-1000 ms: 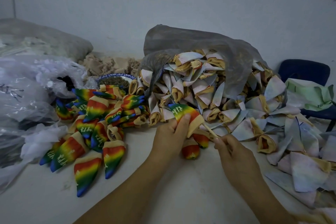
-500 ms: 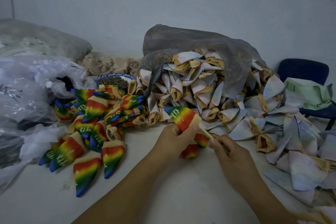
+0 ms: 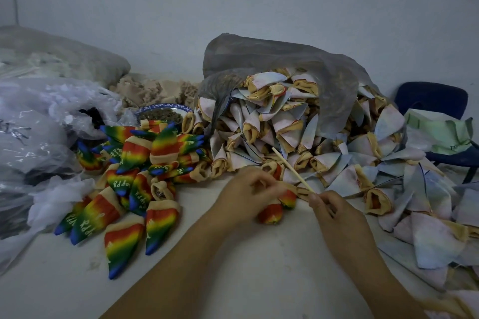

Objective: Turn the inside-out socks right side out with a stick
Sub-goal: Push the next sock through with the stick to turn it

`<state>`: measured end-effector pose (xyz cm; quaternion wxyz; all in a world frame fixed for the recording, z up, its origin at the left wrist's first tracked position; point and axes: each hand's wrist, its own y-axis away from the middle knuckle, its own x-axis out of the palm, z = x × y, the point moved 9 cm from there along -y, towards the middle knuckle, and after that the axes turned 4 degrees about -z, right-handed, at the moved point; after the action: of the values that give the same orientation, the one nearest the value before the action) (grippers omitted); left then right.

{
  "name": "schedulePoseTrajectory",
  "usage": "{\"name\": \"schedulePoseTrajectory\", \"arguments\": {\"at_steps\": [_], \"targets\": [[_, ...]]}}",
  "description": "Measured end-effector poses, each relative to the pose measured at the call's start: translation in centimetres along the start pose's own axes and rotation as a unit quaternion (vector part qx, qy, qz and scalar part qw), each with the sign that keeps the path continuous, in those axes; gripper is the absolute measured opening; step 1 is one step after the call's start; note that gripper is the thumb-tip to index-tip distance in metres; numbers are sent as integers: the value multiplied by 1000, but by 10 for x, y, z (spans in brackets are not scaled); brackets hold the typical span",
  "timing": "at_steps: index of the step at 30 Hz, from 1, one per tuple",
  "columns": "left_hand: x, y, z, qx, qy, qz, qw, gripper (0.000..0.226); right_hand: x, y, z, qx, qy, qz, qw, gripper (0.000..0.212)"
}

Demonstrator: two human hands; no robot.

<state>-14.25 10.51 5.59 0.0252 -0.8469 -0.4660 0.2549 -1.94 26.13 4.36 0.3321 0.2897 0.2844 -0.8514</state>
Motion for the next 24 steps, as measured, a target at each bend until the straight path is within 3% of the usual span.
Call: {"name": "schedulePoseTrajectory", "arguments": {"at_steps": [3,5,8,10,12,14,18,22,24], "targets": [[36,13,7,94,-175,167,966,47,-2,0,-2,8,-6,-6,1000,30],[40,15,17,90,-218,200,951,59,-3,0,-3,8,-16,-10,1000,31],[33,9,18,81,-180,139,971,42,-2,0,-3,10,-26,-4,1000,29],[18,2,21,14,-92,59,994,20,0,0,-1,7,-29,4,1000,28],[1,-1,30,-82,58,-24,995,4,3,0,2,-3,-28,16,999,26],[-7,1,40,-168,236,-88,953,10,7,3,8,-21,-23,36,999,25],[-2,2,43,-217,556,-92,797,23,15,8,18,-66,-8,74,995,23],[-8,1,51,-222,673,-111,697,19,19,12,23,-92,-4,95,991,24],[-10,-1,53,-219,701,-122,668,23,21,13,24,-99,5,99,990,26]]}}
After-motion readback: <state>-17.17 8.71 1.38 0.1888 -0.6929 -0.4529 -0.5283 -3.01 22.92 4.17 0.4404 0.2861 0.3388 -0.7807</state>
